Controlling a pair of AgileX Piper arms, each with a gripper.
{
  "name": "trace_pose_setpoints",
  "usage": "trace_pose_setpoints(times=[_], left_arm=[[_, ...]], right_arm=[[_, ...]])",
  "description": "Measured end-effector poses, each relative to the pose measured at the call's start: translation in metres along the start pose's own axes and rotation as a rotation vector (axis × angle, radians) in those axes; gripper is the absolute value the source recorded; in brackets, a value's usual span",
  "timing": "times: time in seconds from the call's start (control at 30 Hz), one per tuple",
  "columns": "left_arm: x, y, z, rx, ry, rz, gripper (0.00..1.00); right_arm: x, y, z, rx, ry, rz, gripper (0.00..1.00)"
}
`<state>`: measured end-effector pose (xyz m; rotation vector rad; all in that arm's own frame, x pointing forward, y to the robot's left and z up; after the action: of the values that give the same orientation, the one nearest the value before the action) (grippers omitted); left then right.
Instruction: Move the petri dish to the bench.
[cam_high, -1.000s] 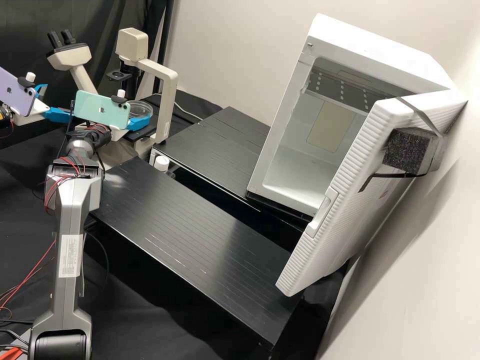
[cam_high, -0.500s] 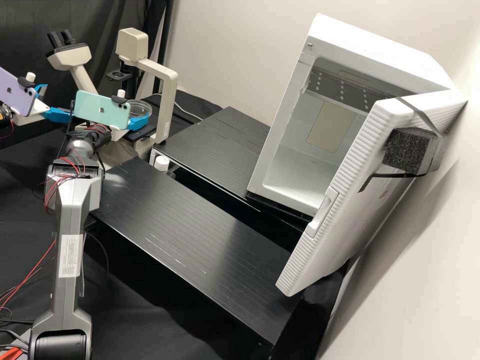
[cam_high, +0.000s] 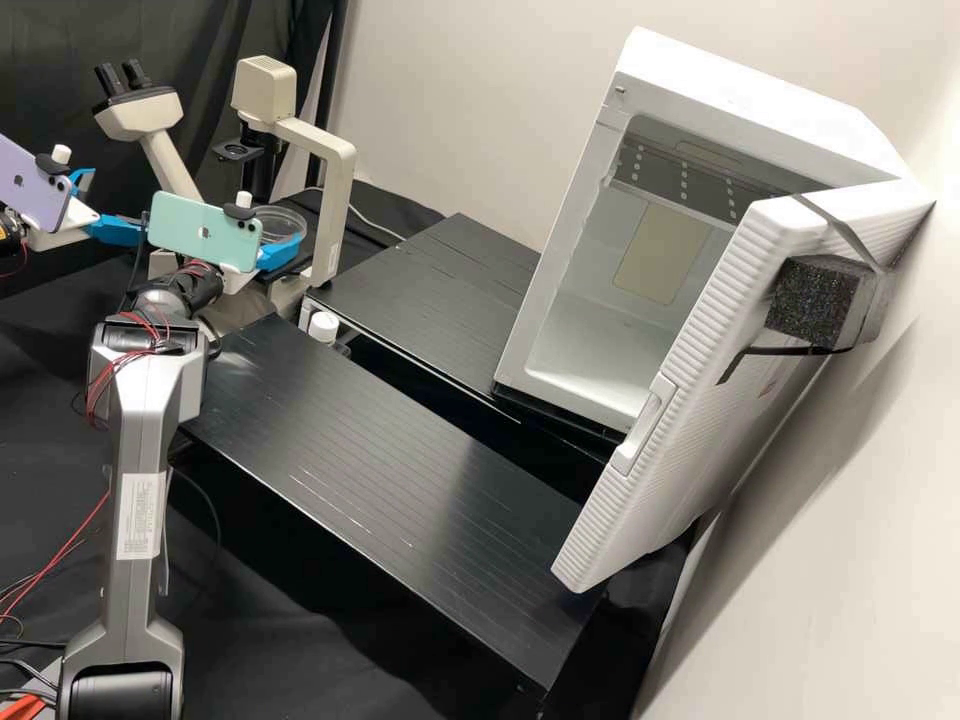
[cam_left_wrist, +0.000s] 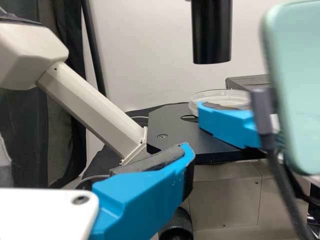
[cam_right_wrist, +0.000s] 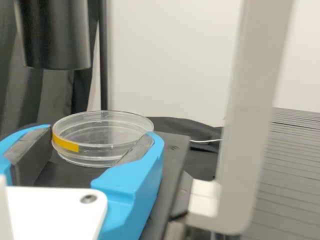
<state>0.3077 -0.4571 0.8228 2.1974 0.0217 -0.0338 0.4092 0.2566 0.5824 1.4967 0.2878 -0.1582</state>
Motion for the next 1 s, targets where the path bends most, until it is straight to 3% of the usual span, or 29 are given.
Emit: trace_pose_setpoints(times=[0.23, 0.4, 0.43, 1.0], left_arm=[[0.0, 0.0, 0.0, 0.0, 0.0, 0.0, 1.0], [0.0, 0.0, 0.0, 0.0, 0.0, 0.0, 1.0], [0.0, 0.0, 0.0, 0.0, 0.0, 0.0, 1.0], [0.0, 0.0, 0.0, 0.0, 0.0, 0.0, 1.0]], right_arm=[[-0.023, -0.001, 0.006, 0.006, 0.023, 0.023, 0.0], [-0.034, -0.004, 0.008, -0.01, 0.039, 0.021, 0.0], [-0.035, -0.004, 0.008, -0.011, 0.041, 0.022, 1.0], [-0.036, -0.003, 0.007, -0.03, 0.047, 0.023, 1.0]])
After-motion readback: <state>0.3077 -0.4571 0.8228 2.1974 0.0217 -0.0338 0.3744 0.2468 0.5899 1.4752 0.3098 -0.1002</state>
